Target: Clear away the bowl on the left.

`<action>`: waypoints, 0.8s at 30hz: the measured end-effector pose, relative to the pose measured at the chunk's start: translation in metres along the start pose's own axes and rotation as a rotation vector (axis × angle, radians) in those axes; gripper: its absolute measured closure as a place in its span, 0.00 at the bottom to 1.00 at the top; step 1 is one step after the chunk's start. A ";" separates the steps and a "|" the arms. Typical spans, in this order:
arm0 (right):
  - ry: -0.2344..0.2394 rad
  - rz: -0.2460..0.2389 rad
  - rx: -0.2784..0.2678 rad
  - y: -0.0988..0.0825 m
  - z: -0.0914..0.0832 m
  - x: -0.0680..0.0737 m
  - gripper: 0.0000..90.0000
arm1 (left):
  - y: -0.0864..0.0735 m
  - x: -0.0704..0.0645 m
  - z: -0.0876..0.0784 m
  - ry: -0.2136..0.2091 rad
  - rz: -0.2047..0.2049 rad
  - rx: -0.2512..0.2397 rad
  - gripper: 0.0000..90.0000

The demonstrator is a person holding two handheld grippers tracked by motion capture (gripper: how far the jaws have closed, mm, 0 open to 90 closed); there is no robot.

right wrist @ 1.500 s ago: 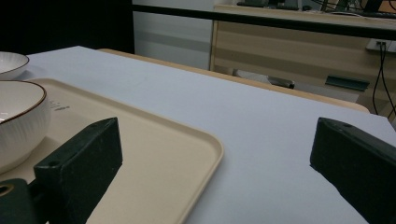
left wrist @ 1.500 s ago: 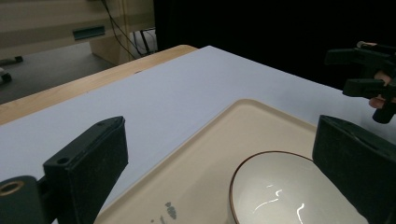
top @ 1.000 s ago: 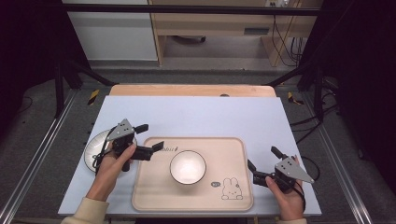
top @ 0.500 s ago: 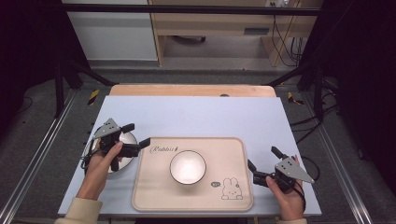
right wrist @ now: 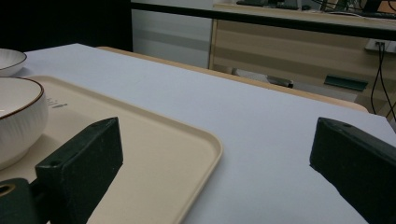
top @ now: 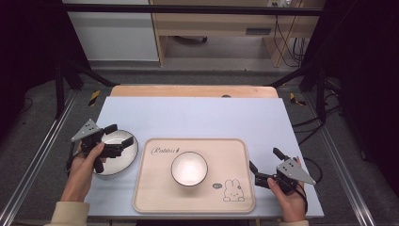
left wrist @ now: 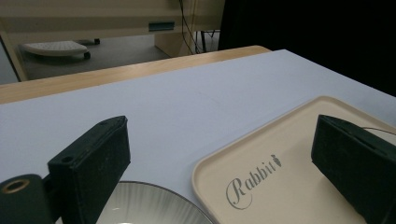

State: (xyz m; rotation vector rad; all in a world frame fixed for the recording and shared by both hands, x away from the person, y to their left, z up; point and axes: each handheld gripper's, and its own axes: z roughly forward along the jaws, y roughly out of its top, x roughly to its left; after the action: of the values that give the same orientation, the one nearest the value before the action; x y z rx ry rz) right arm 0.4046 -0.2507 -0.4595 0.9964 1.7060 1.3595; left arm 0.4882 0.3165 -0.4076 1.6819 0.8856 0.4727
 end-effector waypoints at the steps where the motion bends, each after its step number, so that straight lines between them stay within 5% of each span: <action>1: -0.001 0.004 0.001 0.000 0.000 0.000 0.03 | 0.000 0.002 -0.003 0.004 0.005 0.000 0.05; 12: -0.003 -0.001 0.001 0.000 0.000 0.000 0.03 | -0.005 0.024 -0.028 0.105 -0.006 -0.004 0.05; 24: -0.003 -0.005 0.004 0.000 -0.001 0.000 0.03 | -0.024 0.053 -0.042 0.291 -0.084 0.119 0.06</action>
State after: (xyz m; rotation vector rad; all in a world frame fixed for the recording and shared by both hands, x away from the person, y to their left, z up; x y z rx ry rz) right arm 0.4041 -0.2512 -0.4591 0.9953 1.7092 1.3512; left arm 0.4848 0.3859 -0.4253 1.7009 1.2120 0.6286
